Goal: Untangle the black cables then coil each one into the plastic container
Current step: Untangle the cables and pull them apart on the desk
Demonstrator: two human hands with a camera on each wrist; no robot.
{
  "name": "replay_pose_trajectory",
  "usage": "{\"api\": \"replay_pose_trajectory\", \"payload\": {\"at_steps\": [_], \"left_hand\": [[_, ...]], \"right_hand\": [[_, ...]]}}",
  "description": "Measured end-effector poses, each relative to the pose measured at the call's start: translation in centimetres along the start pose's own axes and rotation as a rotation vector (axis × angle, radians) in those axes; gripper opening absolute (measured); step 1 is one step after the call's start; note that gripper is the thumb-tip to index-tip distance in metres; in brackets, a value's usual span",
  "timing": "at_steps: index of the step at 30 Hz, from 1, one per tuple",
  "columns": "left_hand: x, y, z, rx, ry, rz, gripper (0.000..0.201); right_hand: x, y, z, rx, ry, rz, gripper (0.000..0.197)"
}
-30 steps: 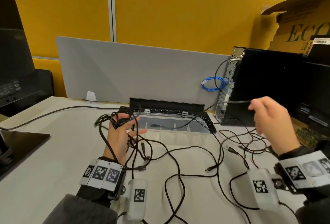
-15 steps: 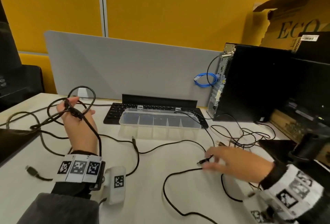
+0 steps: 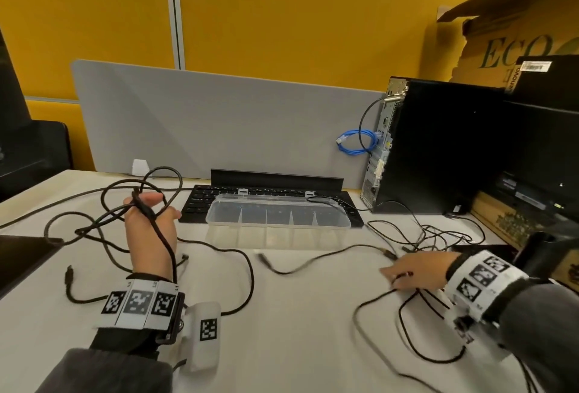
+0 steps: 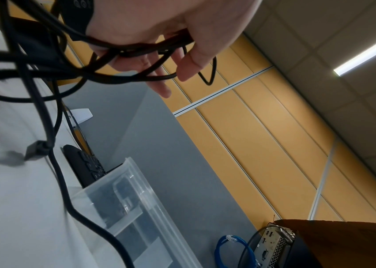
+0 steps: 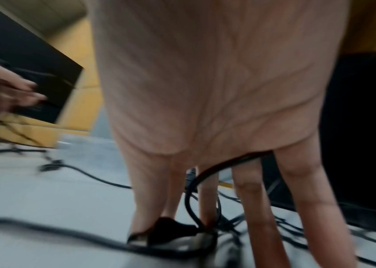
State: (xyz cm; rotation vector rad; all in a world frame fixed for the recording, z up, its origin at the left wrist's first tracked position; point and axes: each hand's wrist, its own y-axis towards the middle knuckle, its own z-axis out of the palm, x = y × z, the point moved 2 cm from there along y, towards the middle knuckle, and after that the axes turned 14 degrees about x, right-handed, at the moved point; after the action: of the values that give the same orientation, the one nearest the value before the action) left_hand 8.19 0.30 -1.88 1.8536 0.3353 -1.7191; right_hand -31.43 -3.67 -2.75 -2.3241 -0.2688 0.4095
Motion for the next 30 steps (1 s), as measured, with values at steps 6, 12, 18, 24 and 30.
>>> {"api": "replay_pose_trajectory", "payload": {"at_steps": [6, 12, 18, 24, 30], "left_hand": [[0.2, -0.2, 0.5, 0.032, -0.051, -0.007, 0.029], [-0.4, -1.0, 1.0, 0.087, -0.017, -0.016, 0.030], [-1.0, -1.6, 1.3, 0.143, -0.085, -0.007, 0.031], [-1.7, -2.7, 2.0, 0.209, -0.090, 0.024, 0.033], [-2.3, -5.6, 5.2, 0.510, -0.025, 0.093, 0.043]], "right_hand": [[-4.6, 0.7, -2.4, -0.150, 0.007, 0.234, 0.041], [-0.9, 3.1, -5.8, -0.395, 0.224, -0.063, 0.062], [-7.0, 6.4, -4.3, -0.402, 0.480, 0.365, 0.043], [-8.3, 1.8, -5.8, -1.033, 0.964, 0.093, 0.024], [9.1, -6.4, -7.5, -0.906, 0.904, -0.769, 0.019]]}}
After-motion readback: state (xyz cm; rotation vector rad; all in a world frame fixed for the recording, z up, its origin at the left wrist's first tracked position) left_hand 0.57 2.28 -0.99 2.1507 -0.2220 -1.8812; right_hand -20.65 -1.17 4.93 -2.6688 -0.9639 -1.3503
